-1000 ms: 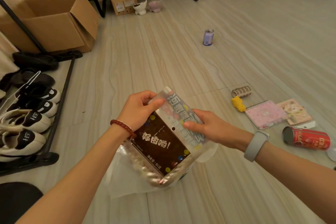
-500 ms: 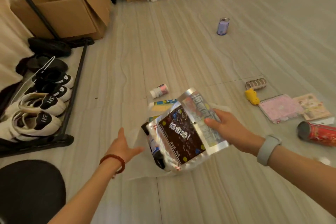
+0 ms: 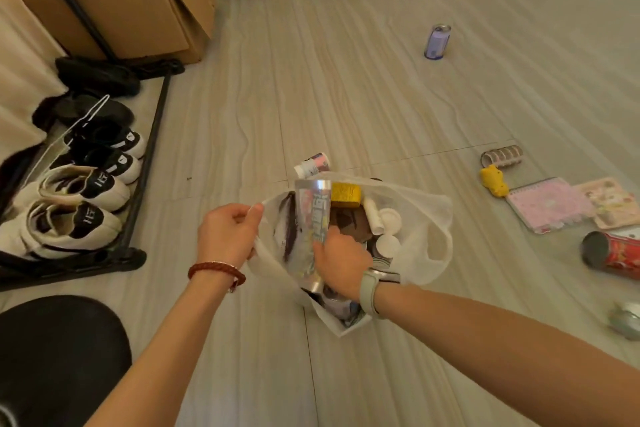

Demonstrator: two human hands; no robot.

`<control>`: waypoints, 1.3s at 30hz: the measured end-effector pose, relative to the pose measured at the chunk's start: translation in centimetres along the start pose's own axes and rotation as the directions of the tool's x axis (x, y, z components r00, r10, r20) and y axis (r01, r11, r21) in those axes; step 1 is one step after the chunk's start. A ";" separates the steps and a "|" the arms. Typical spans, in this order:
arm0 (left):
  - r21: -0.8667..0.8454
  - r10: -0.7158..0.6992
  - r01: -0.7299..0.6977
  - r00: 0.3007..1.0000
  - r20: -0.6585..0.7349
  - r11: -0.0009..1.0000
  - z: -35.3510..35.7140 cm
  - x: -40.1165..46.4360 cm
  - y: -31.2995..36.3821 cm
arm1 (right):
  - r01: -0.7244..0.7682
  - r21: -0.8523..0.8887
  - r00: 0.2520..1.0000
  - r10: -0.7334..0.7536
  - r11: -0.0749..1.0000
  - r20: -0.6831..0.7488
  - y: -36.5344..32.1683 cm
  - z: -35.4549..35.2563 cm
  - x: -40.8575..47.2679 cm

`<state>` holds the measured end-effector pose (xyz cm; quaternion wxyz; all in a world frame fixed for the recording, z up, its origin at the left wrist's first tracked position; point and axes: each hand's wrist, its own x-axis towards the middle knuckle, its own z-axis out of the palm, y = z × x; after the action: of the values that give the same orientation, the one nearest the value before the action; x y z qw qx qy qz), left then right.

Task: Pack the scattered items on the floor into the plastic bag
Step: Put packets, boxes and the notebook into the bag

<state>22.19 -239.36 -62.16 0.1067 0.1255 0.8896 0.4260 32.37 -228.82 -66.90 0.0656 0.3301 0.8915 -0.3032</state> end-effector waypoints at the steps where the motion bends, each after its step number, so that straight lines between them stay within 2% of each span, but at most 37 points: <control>1: -0.033 -0.021 0.021 1.000 -0.001 0.999 -0.1 0.0 -0.1 | 0.042 -0.164 0.998 -0.048 0.986 -0.032 0.6 -0.2 0.1; 3: -0.101 -0.058 0.059 0.998 0.013 0.993 -0.4 0.0 0.0 | 0.125 -0.297 0.988 -0.146 0.947 -0.050 1.7 -1.0 0.2; 5: -0.154 -0.081 0.086 0.996 0.039 0.984 -0.5 -0.2 0.2 | 0.154 -0.330 0.983 -0.178 0.931 -0.042 2.6 -2.3 -0.1; 7: -0.199 -0.100 0.114 0.992 0.079 0.973 -0.3 -0.7 0.2 | 0.147 -0.285 0.979 -0.181 0.947 -0.095 3.7 -3.8 -1.0; 10: -0.254 -0.084 0.121 0.985 0.149 0.960 0.4 -1.8 0.3 | 0.161 -0.122 0.927 -0.192 0.979 -0.323 6.8 -5.7 -2.3; 12: -0.230 -0.072 0.114 0.981 0.182 0.967 0.7 -2.2 -0.2 | -0.005 -0.027 0.918 -0.006 1.000 -0.397 10.1 -6.4 -2.1; 13: -0.182 -0.061 0.098 0.978 0.199 0.978 0.8 -2.3 -0.5 | -0.136 0.096 0.926 0.161 0.986 -0.341 11.5 -6.9 -1.9; 15: -0.037 -0.051 0.062 0.970 0.238 0.997 0.8 -2.5 -1.1 | -0.328 0.406 0.913 0.397 0.853 -0.098 13.3 -7.1 -1.5; 17: 0.048 -0.052 0.041 0.968 0.247 0.998 0.9 -2.8 -1.2 | -0.389 0.561 0.903 0.424 0.731 0.074 13.6 -7.1 -1.3; 18: 0.068 -0.050 0.035 0.973 0.227 0.997 0.9 -2.9 -1.0 | -0.368 0.559 0.915 0.398 0.743 0.072 13.1 -7.2 -1.4; 20: 0.107 -0.041 0.024 0.987 0.157 0.994 0.8 -2.8 -0.3 | -0.274 0.484 0.946 0.323 0.831 -0.019 11.3 -7.7 -2.1; 23: 0.124 -0.014 0.004 0.997 0.078 0.992 0.4 -2.6 1.4 | -0.092 0.231 0.941 0.160 0.969 -0.297 9.0 -10.1 -2.9; 26: 0.080 0.076 -0.070 0.995 -0.067 0.994 -1.3 -1.6 4.2 | 0.124 0.131 0.828 -0.030 0.984 -0.559 5.9 -14.9 -3.4; 29: 0.006 0.171 -0.174 0.960 -0.220 0.985 -3.6 0.8 8.5 | 0.247 0.146 0.668 -0.059 0.958 -0.742 3.1 -19.8 -2.6; 32: -0.009 0.201 -0.210 0.950 -0.239 0.978 -3.9 2.1 10.4 | 0.289 0.164 0.628 -0.058 0.943 -0.776 2.2 -21.0 -1.7; 36: -0.001 0.211 -0.216 0.957 -0.198 0.976 -2.4 2.0 8.4 | 0.270 0.179 0.672 -0.052 0.946 -0.739 4.1 -19.2 -1.0; 39: 0.059 0.192 -0.183 0.957 -0.219 0.981 -1.9 0.8 5.9 | 0.150 0.116 0.726 -0.030 0.982 -0.688 6.6 -17.5 -1.1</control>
<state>21.65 -236.96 -56.45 -0.0375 0.1623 0.8881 0.4284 38.82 -215.21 -55.72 -0.3085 0.3788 0.8401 -0.2357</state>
